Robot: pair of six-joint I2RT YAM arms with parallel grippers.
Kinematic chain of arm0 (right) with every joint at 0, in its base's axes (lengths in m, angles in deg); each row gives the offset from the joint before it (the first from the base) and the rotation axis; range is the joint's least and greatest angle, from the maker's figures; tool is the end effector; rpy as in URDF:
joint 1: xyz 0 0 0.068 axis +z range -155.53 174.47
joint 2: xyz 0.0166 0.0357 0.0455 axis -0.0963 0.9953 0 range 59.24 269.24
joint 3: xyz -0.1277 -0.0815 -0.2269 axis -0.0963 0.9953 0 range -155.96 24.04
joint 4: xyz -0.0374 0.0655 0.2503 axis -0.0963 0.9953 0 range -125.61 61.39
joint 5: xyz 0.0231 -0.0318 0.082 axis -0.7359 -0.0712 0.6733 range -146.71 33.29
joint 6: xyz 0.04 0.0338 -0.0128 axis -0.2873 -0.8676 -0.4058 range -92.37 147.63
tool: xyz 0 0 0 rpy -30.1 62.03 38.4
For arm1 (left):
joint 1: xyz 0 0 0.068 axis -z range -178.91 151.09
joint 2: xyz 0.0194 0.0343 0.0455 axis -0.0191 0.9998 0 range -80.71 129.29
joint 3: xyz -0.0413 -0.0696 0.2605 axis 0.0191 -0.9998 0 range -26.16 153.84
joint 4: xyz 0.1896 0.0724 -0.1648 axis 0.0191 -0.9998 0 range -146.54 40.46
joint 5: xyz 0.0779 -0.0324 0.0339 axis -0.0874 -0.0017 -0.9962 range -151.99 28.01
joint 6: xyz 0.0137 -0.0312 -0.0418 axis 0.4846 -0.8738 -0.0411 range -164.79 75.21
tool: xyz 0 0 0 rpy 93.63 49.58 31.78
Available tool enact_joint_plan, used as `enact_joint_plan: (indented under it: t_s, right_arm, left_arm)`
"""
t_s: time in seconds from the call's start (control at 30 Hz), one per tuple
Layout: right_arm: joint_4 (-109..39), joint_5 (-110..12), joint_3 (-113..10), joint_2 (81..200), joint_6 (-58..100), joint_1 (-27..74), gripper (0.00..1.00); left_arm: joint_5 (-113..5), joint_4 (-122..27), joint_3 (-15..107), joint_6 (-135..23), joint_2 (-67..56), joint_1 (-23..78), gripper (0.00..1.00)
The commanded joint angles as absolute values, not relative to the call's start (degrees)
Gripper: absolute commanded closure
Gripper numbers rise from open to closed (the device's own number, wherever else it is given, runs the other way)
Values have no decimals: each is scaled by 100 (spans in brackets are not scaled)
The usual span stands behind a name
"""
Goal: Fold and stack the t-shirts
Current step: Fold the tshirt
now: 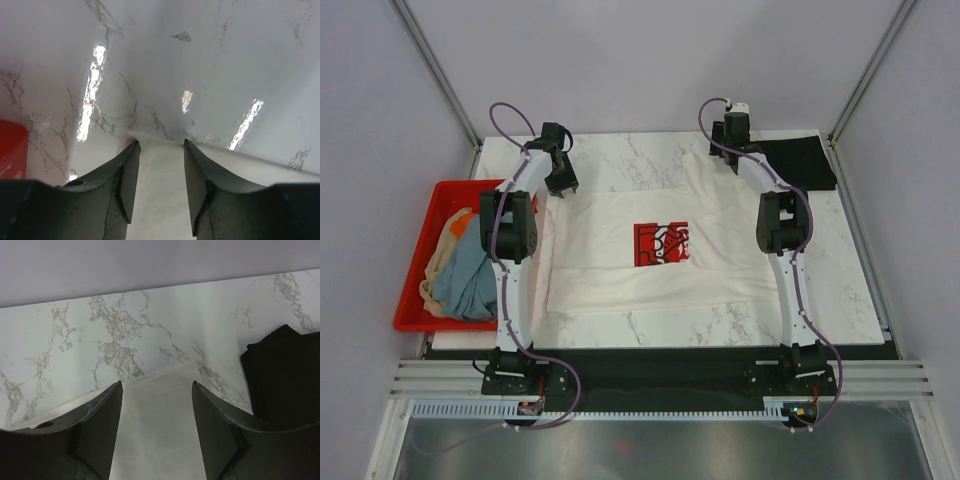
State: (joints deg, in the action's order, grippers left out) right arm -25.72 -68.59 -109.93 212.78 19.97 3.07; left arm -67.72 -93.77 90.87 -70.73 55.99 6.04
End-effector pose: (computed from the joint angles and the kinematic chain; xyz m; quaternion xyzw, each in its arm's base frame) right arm 0.5963 0.0828 0.1521 0.0452 0.8594 -0.0175 0.5090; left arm 0.5096 -0.0405 0.1703 -0.1883 0.9546 -0.0131 0.2303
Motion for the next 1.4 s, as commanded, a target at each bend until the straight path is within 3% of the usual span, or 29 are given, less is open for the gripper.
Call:
enact_joint_plan:
  t_s: [0.0, 0.43, 1.0, 1.37]
  right_arm:
    - [-2892, -6771, -11246, 21419, 1438, 98, 34]
    - [-3165, -6155, -11351, 21683, 1041, -61, 33]
    - [-3947, -6269, -11079, 21551, 944, -166, 30]
    - [-3263, -6084, -11263, 21683, 847, -201, 35]
  left_arm:
    - [-6902, -9349, 9249, -7195, 5657, 575, 51]
    - [-6875, -9340, 9364, -7195, 5622, 566, 50]
    - [-6902, -9349, 9355, -7248, 5227, 505, 51]
    - [-6972, -9349, 8933, -7310, 5130, 443, 51]
